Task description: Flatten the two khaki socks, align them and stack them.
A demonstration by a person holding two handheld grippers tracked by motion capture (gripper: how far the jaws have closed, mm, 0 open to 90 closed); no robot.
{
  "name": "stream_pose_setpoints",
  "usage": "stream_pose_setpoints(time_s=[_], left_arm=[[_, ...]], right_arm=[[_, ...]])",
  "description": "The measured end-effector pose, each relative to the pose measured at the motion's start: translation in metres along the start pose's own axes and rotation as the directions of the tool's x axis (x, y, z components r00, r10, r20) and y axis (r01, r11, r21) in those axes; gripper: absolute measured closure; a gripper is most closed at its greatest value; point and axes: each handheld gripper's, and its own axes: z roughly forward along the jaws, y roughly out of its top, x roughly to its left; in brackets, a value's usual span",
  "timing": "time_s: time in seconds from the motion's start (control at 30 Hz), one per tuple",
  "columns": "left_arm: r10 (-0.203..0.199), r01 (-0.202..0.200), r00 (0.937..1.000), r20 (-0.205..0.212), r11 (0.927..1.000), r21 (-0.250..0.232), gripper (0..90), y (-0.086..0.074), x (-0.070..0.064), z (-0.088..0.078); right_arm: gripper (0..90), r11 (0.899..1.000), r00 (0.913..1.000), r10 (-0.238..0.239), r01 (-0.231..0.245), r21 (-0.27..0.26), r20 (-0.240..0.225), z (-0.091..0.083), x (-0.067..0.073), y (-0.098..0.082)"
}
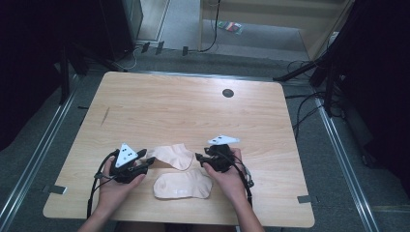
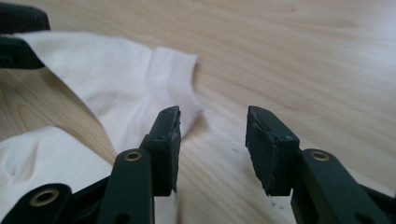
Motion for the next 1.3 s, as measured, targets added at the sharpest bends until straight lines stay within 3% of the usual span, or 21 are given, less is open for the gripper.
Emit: stream_pose_setpoints(time_s=[0.1,0.2,0.23,0.27,0.37,0.5,0.57,0.6,0.63,0.67,0.7,0.73,0.8,0.87,0.93,1.0,1.03,1.1,1.17,1.2,1.3], left_arm=[[0.015,-0.014,0.9999,-0.006,0.9998,0.010,58.5,0.000,-0.005,0.004],[0.066,-0.066,0.9977,0.016,0.9975,0.026,53.2,-0.002,-0.009,0.006],[0.077,-0.078,0.9966,0.031,0.9964,0.033,48.9,-0.003,-0.010,0.005],[0.092,-0.094,0.9950,0.039,0.9950,0.034,44.0,-0.004,-0.010,0.004],[0.107,-0.108,0.9919,0.069,0.9938,0.024,36.0,-0.010,-0.002,-0.003],[-0.008,0.011,0.9909,0.134,0.9998,-0.016,34.2,-0.017,0.022,-0.014],[-0.063,0.071,0.9845,0.164,0.9968,-0.039,35.0,-0.016,0.033,-0.019],[-0.155,0.160,0.9773,0.145,0.9868,-0.024,38.9,-0.014,0.042,-0.021],[-0.155,0.160,0.9773,0.145,0.9868,-0.024,42.1,-0.014,0.042,-0.021],[-0.207,0.208,0.9723,0.108,0.9781,0.001,45.0,-0.014,0.046,-0.020],[-0.261,0.259,0.9618,0.084,0.9655,0.025,45.0,-0.014,0.050,-0.018],[-0.313,0.309,0.9464,0.079,0.9492,0.059,47.9,-0.015,0.054,-0.017],[-0.355,0.346,0.9299,0.096,0.9331,0.096,49.8,-0.016,0.055,-0.013],[-0.356,0.345,0.9289,0.103,0.9326,0.104,51.5,-0.016,0.054,-0.012],[-0.371,0.359,0.9229,0.103,0.9258,0.118,59.0,-0.016,0.052,-0.009],[-0.371,0.360,0.9249,0.085,0.9255,0.118,63.8,-0.016,0.051,-0.008],[-0.353,0.344,0.9336,0.064,0.9313,0.121,67.1,-0.016,0.048,-0.005],[-0.348,0.338,0.9351,0.068,0.9329,0.125,72.7,-0.016,0.046,-0.004],[-0.327,0.317,0.9434,0.057,0.9393,0.130,76.5,-0.015,0.041,-0.001],[-0.304,0.298,0.9525,0.026,0.9457,0.130,81.5,-0.014,0.036,0.001],[-0.284,0.277,0.9585,0.029,0.9515,0.133,90.0,-0.014,0.033,0.001]], right_arm=[[55.0,1.000,0.9998,0.005,-0.005,0.029,-0.020,0.014,0.012,0.002],[60.5,0.998,0.9993,-0.022,0.021,0.052,0.029,0.027,0.018,0.003],[65.5,0.997,0.9975,-0.041,0.037,0.062,0.058,0.031,0.019,0.003],[79.1,0.996,0.9946,-0.061,0.055,0.071,0.084,0.033,0.020,0.002],[90.0,0.995,0.9908,-0.087,0.081,0.058,0.104,0.031,0.019,0.001],[90.0,0.997,0.9880,-0.072,0.067,0.040,0.136,0.025,0.011,0.000],[89.8,0.999,0.9897,-0.039,0.038,0.012,0.138,0.021,0.008,0.000],[82.2,1.000,0.9932,-0.006,0.009,-0.025,0.116,0.015,0.005,0.002],[79.1,0.999,0.9950,0.005,-0.002,-0.033,0.100,0.015,0.005,0.004],[76.1,1.000,0.9963,0.010,-0.007,-0.030,0.086,0.015,0.006,0.005],[76.1,1.000,0.9963,0.010,-0.007,-0.030,0.086,0.015,0.006,0.005],[67.3,1.000,0.9969,0.005,-0.005,-0.004,0.079,0.021,0.010,0.006],[65.5,1.000,0.9976,0.006,-0.007,0.010,0.069,0.027,0.011,0.007],[64.3,1.000,0.9980,0.010,-0.011,0.012,0.063,0.030,0.012,0.007],[62.5,1.000,0.9977,0.021,-0.022,0.020,0.064,0.038,0.012,0.007],[62.5,1.000,0.9968,0.009,-0.011,0.026,0.080,0.041,0.013,0.006],[63.4,1.000,0.9965,0.005,-0.007,0.026,0.084,0.042,0.014,0.006],[65.2,1.000,0.9960,0.000,-0.002,0.028,0.089,0.042,0.014,0.006],[71.0,0.999,0.9938,-0.027,0.024,0.030,0.108,0.042,0.017,0.006],[77.9,0.998,0.9907,-0.060,0.056,0.037,0.122,0.042,0.019,0.005],[85.7,0.996,0.9904,-0.082,0.078,0.038,0.112,0.041,0.020,0.004]])
